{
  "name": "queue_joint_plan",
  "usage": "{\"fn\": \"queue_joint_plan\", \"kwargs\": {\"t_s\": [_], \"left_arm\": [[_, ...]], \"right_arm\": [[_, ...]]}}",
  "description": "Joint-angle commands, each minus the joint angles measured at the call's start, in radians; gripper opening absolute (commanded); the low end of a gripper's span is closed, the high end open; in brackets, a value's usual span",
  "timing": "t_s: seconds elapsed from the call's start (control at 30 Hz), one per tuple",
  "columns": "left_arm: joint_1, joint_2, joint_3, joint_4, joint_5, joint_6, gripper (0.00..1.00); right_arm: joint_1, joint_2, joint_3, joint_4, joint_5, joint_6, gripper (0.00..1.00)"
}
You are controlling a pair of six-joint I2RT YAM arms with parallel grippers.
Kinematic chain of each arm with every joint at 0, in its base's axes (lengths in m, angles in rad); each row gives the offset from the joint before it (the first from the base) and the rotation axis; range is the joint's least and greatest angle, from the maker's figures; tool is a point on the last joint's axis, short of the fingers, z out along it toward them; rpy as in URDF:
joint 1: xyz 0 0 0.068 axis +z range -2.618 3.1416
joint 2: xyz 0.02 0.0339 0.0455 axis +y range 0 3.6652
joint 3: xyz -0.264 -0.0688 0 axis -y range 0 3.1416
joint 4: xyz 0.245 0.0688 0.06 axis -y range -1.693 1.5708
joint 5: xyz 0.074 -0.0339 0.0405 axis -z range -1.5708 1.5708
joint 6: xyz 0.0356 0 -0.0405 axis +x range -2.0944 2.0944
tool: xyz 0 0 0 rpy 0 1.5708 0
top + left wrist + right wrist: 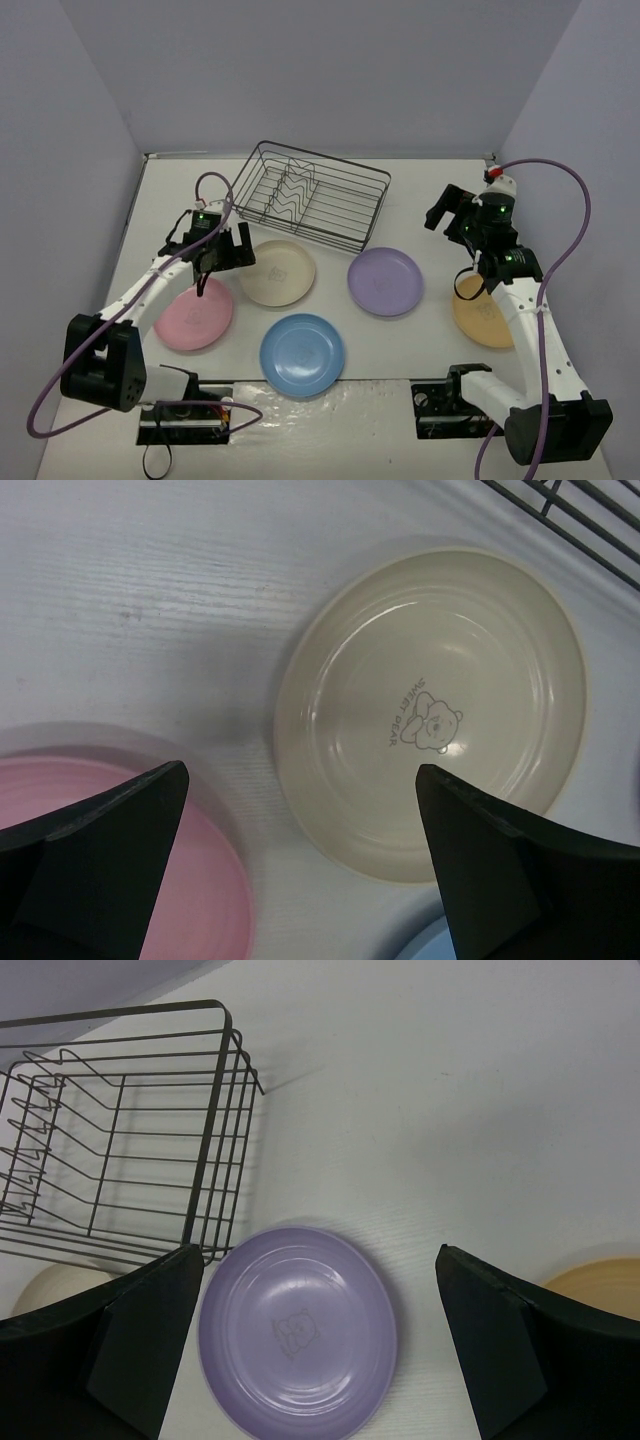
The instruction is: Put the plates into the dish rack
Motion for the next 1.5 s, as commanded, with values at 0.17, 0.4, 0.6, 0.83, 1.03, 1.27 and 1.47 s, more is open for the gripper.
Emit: {"fn": "queue_joint_plan", "kwargs": {"t_s": [0.17, 0.4, 0.6, 0.83, 1.03, 1.27, 1.47], "left_arm": [[0.002, 0.164, 0.024, 0.198, -0.002, 0.072, 0.87], [0.002, 0.273, 0.050, 0.240, 0.022, 0.066, 0.70], [0.002, 0.258, 0.055, 0.225, 0.031, 0.071, 0.28], [0.002, 0.241, 0.040, 0.241, 0.032, 0.104, 0.02], [0.000, 0.190, 0.033, 0.205, 0.024, 0.142, 0.00], [-0.039, -0.058, -0.017, 0.161, -0.037, 0.207, 0.00], [-0.120, -0.193, 0.039, 0.029, -0.210, 0.246, 0.00]], "right_arm": [[0.001, -0.015, 0.013, 0.059, -0.034, -0.026, 1.00], [0.002, -0.020, 0.014, 0.053, -0.024, -0.035, 1.00], [0.001, -0.023, 0.013, 0.046, -0.009, -0.037, 1.00], [0.001, -0.025, 0.019, 0.019, 0.014, -0.042, 1.00], [0.002, -0.037, 0.020, 0.016, -0.001, -0.049, 1.00], [0.004, -0.026, 0.011, 0.032, -0.165, -0.064, 1.00], [0.038, -0.017, -0.002, 0.118, -0.322, -0.094, 1.00]]}}
